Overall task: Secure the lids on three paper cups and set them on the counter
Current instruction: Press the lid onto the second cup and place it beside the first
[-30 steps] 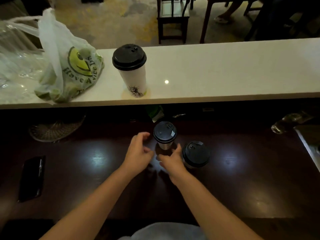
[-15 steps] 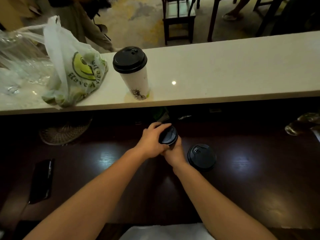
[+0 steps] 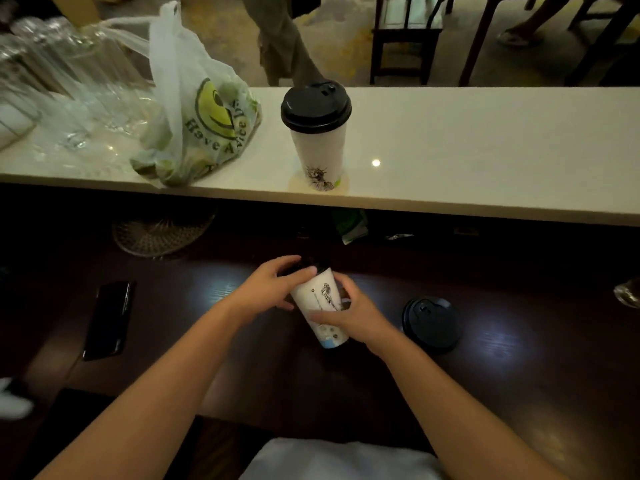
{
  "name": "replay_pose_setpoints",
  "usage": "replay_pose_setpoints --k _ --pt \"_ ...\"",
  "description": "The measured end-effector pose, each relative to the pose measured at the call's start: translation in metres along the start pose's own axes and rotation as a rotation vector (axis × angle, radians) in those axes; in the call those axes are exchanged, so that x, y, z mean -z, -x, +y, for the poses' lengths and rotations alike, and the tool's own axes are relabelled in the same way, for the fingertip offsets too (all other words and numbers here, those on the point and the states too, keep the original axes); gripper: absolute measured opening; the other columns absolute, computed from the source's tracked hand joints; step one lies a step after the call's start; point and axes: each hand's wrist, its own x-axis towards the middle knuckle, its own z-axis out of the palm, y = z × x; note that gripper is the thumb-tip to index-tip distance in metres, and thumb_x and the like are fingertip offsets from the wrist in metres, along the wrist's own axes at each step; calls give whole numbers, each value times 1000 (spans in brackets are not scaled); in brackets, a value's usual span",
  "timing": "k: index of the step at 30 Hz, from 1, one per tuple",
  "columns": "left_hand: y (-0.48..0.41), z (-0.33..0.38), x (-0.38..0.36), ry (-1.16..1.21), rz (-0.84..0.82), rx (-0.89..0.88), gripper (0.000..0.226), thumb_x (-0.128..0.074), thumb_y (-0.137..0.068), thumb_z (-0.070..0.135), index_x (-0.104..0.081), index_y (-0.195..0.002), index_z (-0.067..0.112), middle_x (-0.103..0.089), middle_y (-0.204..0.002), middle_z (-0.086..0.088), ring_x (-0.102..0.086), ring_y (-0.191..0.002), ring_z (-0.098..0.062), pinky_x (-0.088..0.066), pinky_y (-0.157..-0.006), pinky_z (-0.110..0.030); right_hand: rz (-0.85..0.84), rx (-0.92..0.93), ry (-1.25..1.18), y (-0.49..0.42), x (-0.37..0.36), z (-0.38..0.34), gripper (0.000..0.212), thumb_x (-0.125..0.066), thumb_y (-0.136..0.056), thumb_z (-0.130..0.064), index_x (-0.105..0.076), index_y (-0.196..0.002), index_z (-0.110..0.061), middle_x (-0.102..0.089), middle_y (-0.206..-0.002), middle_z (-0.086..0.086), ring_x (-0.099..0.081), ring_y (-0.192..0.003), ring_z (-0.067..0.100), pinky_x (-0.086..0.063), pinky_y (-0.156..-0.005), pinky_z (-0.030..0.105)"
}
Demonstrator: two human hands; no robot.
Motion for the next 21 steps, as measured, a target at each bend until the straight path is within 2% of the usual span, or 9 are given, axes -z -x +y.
replay_pose_setpoints --k 3,6,7,9,11,13,15,18,21 --pt "12 0 10 -110 46 -34 58 -65 -92 44 -52 -143 19 -66 -123 -3 -65 -87 -12 -55 -66 -32 -75 34 -5 5 -1 -10 76 -92 -71 -20 -52 -132 -43 -64 -112 -21 -64 -90 -15 -55 -66 11" --pt "23 0 16 -211 114 -148 50 -68 -90 41 -61 -133 17 -63 -119 0 -63 -98 -12 -52 -77 -32 -118 44 -8 8 -4 -14 83 -93 -68 -16 -52 -137 -38 -67 -117 -14 -67 -97 -6 -60 -77 21" --pt "27 0 18 -250 119 -182 46 -70 -89 42 -63 -128 19 -63 -118 2 -63 -102 -11 -51 -79 -28 -133 29 1 9 -5 -14 84 -94 -67 -17 -53 -137 -36 -69 -117 -12 -69 -98 -4 -60 -79 23" --pt "36 1 22 -401 112 -236 44 -69 -82 53 -61 -116 26 -62 -111 8 -62 -97 -6 -45 -76 -21 -181 6 60 10 -8 -15 79 -95 -62 -21 -56 -130 -36 -74 -110 -10 -72 -95 1 -62 -79 26" --pt "47 3 24 -578 94 -298 54 -61 -73 68 -56 -109 28 -58 -103 12 -59 -88 -5 -45 -71 -23 -231 26 151 13 -11 -15 76 -95 -59 -25 -58 -125 -35 -75 -109 -8 -73 -96 5 -63 -83 33" --pt "56 3 21 -781 111 -401 57 -54 -72 74 -49 -107 29 -53 -99 15 -55 -81 -6 -46 -67 -28 -238 84 235 16 -16 -18 83 -92 -56 -30 -53 -129 -39 -71 -114 -9 -71 -101 6 -62 -87 37" --pt "62 3 16 -948 165 -499 60 -49 -76 76 -47 -110 27 -48 -101 14 -53 -77 -8 -46 -64 -29 -213 147 308 20 -21 -22 87 -89 -55 -34 -46 -130 -44 -70 -110 -13 -70 -95 4 -63 -79 35" --pt "66 4 7 -978 234 -549 67 -48 -76 75 -48 -113 20 -46 -104 9 -57 -74 -16 -53 -62 -36 -162 198 310 23 -28 -24 81 -86 -56 -35 -42 -123 -46 -70 -100 -9 -73 -74 8 -59 -56 28" --pt "68 8 1 -968 278 -543 67 -49 -74 76 -49 -110 19 -46 -101 8 -58 -74 -21 -54 -65 -40 -106 204 257 28 -30 -23 82 -87 -57 -34 -45 -127 -41 -70 -102 -9 -70 -73 1 -54 -55 20"
